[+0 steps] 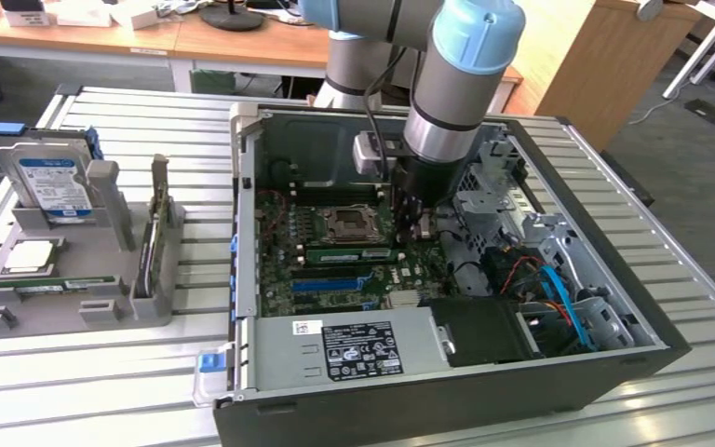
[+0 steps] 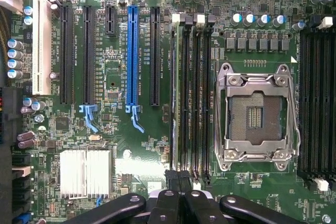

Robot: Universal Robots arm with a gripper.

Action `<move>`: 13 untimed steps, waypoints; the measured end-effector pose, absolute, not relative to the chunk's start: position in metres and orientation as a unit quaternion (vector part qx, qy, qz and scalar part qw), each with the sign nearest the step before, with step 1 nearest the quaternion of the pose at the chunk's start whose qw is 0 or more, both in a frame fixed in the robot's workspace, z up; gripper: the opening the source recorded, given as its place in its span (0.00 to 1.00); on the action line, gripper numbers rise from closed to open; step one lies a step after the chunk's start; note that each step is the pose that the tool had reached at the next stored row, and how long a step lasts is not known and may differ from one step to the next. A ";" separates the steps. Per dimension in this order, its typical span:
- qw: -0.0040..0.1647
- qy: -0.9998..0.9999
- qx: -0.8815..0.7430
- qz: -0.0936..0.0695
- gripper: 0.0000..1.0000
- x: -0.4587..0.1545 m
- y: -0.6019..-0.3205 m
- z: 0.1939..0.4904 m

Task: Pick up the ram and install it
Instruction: 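Press down the ram until it locks into place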

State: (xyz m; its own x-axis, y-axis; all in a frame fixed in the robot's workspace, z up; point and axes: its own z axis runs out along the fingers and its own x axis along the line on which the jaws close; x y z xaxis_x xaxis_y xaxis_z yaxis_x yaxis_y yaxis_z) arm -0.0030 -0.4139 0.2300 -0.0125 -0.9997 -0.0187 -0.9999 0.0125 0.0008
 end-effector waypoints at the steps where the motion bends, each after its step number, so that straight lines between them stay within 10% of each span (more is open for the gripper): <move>1: 0.007 0.711 -0.703 0.007 0.11 -0.003 -0.414 0.230; 13: 0.006 0.711 -0.703 0.007 0.11 -0.003 -0.414 0.229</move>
